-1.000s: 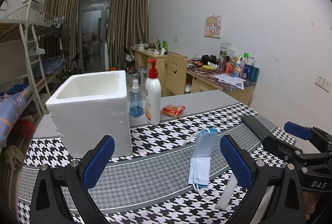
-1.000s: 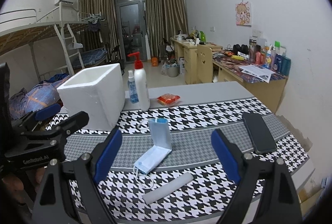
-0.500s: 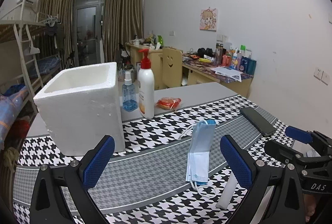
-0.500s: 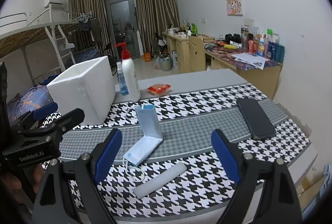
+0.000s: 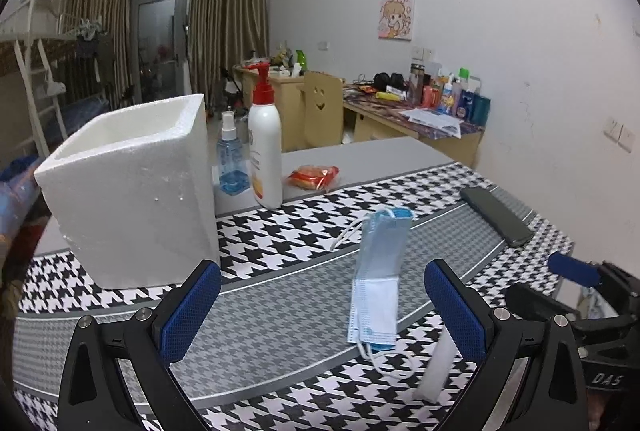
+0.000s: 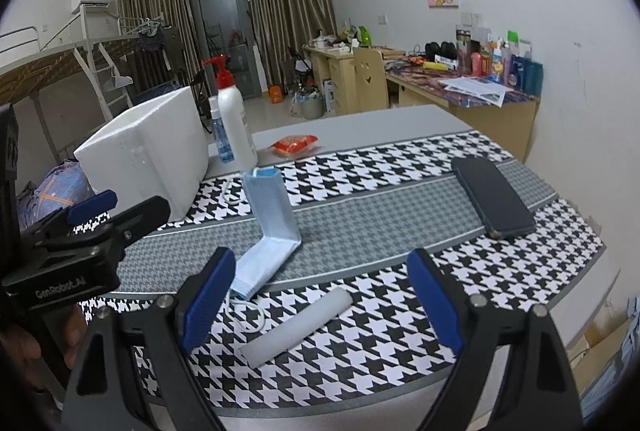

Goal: Organize soft objects
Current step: 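Move both open tools toward the blue face mask and white foam tube, then close the left tool on the blue face mask and lift it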

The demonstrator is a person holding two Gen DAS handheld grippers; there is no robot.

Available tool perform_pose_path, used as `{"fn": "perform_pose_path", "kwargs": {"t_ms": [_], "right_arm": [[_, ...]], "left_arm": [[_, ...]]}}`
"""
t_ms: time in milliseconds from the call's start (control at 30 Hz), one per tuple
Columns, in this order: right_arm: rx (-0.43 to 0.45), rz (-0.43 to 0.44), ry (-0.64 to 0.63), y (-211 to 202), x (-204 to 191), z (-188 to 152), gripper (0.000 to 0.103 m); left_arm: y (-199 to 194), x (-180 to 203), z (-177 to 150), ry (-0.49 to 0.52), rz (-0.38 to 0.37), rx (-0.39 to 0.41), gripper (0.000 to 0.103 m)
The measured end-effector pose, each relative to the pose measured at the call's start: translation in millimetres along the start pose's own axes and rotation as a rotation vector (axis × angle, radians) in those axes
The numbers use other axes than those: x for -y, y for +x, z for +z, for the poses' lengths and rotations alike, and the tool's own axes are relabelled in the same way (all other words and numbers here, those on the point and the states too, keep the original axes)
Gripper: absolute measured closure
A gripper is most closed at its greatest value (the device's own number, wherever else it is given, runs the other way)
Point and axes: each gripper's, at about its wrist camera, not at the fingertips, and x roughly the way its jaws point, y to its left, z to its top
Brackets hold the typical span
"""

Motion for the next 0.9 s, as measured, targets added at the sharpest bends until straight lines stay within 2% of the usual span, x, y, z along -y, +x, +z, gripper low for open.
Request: {"fn": "perform_pose_path", "kwargs": {"t_ms": [900], "right_arm": [[-0.069,-0.01,0.017,18.7,14.0,-12.8,0.012]], "left_arm": [[53.8,12.8,-13.3,0.026,-0.028,-0.118,0.001]]}}
